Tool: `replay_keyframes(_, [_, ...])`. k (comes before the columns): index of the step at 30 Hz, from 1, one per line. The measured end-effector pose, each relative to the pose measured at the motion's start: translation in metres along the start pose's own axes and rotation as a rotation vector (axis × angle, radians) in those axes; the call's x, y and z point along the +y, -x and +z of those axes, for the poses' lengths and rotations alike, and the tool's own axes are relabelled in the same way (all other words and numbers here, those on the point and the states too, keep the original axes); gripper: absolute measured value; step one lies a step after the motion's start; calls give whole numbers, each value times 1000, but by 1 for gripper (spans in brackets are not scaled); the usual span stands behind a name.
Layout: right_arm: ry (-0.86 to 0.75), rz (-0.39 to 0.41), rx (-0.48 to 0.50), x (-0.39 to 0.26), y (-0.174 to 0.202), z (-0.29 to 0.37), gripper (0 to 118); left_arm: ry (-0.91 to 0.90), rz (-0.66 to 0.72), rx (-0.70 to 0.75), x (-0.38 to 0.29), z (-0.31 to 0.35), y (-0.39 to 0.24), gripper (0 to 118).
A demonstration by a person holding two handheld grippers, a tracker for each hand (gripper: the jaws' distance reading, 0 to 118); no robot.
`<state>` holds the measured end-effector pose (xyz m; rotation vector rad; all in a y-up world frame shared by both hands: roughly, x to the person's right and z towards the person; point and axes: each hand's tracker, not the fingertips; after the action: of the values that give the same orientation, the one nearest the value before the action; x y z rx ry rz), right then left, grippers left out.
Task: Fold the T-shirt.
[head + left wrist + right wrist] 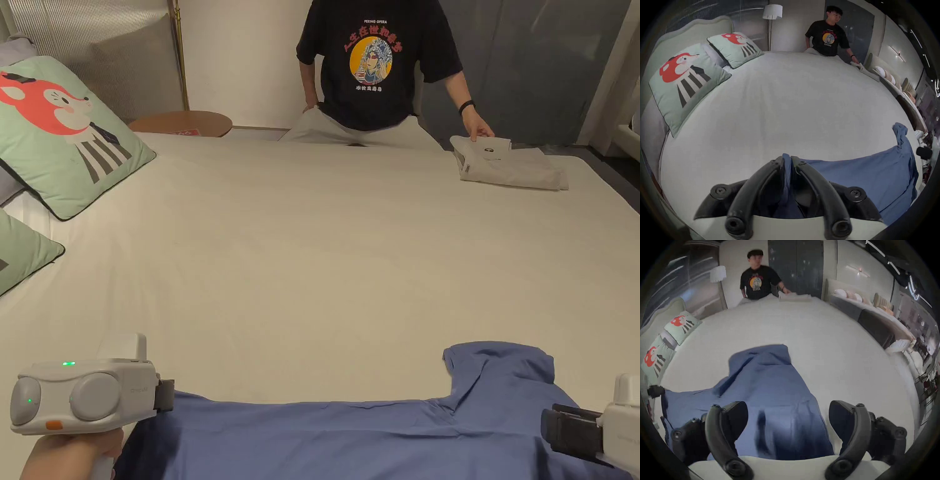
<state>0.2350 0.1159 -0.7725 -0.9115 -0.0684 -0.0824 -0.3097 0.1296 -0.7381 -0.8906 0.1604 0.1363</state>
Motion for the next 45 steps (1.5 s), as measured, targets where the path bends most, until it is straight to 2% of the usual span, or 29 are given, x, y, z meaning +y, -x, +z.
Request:
replay_keyframes(3, [108, -66, -15, 14, -9, -36, 103, -8, -4, 0, -1, 5, 1, 4])
replay_keyframes(5, [142, -88, -40, 16, -13, -49, 96, -6, 2, 0, -1, 5, 4, 4])
replay_keyframes(7, [152, -66, -50, 17, -12, -54, 88, -7, 3, 4, -1, 7, 5, 4])
replay_keyframes(8, [150, -43, -49, 15, -9, -51, 81, -6, 3, 5, -1, 7, 5, 4])
replay_keyframes(9, [122, -3, -36, 15, -7, -45, 64, -5, 2, 6, 0, 6, 6, 4])
replay_keyframes(10, [110, 24, -6, 16, -6, -40, 40, -5, 0, 7, 0, 7, 5, 4])
replay_keyframes(11, [106, 47, 14, 17, -6, -34, 5, -7, -4, 8, 0, 8, 5, 4])
replay_keyframes(13, [83, 95, -36, 17, -4, -19, 4, -11, -13, 9, -1, 11, 2, 4])
replay_keyframes(15, [53, 94, 48, 19, -10, -2, 4, -19, -19, 8, -1, 17, 1, 4])
replay_keyframes(16, [40, 82, 54, 20, -12, 7, 4, -25, -22, 7, -1, 22, 1, 4])
replay_keyframes(22, [-47, 143, 74, 10, -20, 78, 4, -75, -25, -9, -9, 69, 1, 4])
replay_keyframes(27, [-85, 153, 91, -20, -30, 142, 4, -117, -35, -12, -32, 116, 14, 4])
replay_keyframes(33, [-85, 126, 114, -75, -42, 192, 4, -120, -10, -26, -88, 158, 34, 4])
replay_keyframes(38, [-38, 119, 116, -132, -44, 206, 4, -56, -4, -7, -142, 164, 45, 4])
replay_keyframes(45, [60, 47, 113, -191, -58, 178, 4, 25, 28, 11, -190, 141, 56, 4])
